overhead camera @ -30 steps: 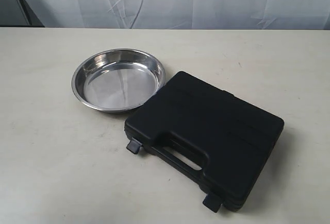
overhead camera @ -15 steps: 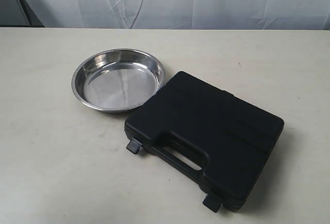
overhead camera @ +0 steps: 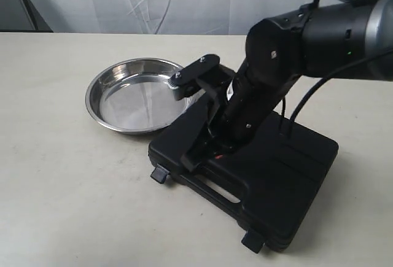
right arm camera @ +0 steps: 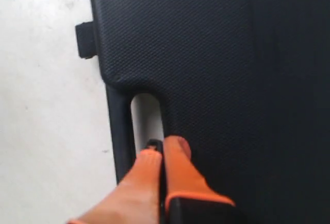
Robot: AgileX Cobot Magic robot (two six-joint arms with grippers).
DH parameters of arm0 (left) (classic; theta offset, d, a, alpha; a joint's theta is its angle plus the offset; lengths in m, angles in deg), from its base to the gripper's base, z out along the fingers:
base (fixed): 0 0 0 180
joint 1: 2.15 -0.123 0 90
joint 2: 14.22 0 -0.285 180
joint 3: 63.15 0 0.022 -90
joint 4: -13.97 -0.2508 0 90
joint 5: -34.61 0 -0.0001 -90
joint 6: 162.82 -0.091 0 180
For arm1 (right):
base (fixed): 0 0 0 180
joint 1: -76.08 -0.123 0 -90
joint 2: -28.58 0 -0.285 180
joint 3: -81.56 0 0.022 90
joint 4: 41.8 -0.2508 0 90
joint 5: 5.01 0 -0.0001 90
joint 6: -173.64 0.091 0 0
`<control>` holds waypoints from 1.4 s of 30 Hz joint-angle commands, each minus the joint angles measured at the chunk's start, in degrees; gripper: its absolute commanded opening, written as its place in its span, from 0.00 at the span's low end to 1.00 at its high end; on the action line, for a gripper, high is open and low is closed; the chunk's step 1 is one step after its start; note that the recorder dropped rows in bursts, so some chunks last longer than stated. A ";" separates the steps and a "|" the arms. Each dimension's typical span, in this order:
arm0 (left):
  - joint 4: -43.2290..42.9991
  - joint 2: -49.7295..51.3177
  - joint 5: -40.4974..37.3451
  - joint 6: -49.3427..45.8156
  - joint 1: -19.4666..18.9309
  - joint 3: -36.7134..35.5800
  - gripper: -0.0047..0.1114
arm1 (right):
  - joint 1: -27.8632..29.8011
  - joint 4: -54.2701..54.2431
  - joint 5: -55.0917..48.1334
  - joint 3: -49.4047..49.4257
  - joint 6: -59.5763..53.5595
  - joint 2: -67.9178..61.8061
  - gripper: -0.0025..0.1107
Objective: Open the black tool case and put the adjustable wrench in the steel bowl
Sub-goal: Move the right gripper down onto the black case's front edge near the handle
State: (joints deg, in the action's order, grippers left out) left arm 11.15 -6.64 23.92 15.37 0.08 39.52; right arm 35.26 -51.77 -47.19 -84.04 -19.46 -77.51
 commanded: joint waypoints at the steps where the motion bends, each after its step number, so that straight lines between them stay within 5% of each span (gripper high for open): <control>1: 0.15 0.20 0.33 0.09 0.21 0.12 0.04 | -2.99 0.42 -1.93 -0.34 -0.29 -1.47 0.01; 7: 0.15 0.20 0.33 0.09 0.21 0.12 0.04 | -4.67 0.85 -2.52 -0.34 -0.55 -1.56 0.07; 11: 0.15 0.20 0.33 0.09 0.21 0.12 0.04 | -4.67 0.58 -3.77 -0.34 -0.55 -2.24 0.37; 14: 0.15 0.20 0.33 0.09 0.21 0.12 0.04 | -4.67 0.59 -4.45 -0.34 -0.32 -3.23 0.45; 29: 0.15 0.20 0.33 0.09 0.21 0.12 0.04 | -4.57 0.71 2.36 3.35 0.06 -9.26 0.39; 35: 0.15 0.20 0.33 0.09 0.21 0.12 0.04 | -4.57 0.29 2.19 3.35 0.06 -9.26 0.04; 42: 0.15 0.20 0.33 0.09 0.21 0.12 0.04 | -4.57 0.29 0.41 3.35 0.22 -9.03 0.02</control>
State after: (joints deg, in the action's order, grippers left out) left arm 11.15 -6.64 23.92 15.37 0.08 39.52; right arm 30.54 -51.53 -45.55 -80.91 -20.05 -86.77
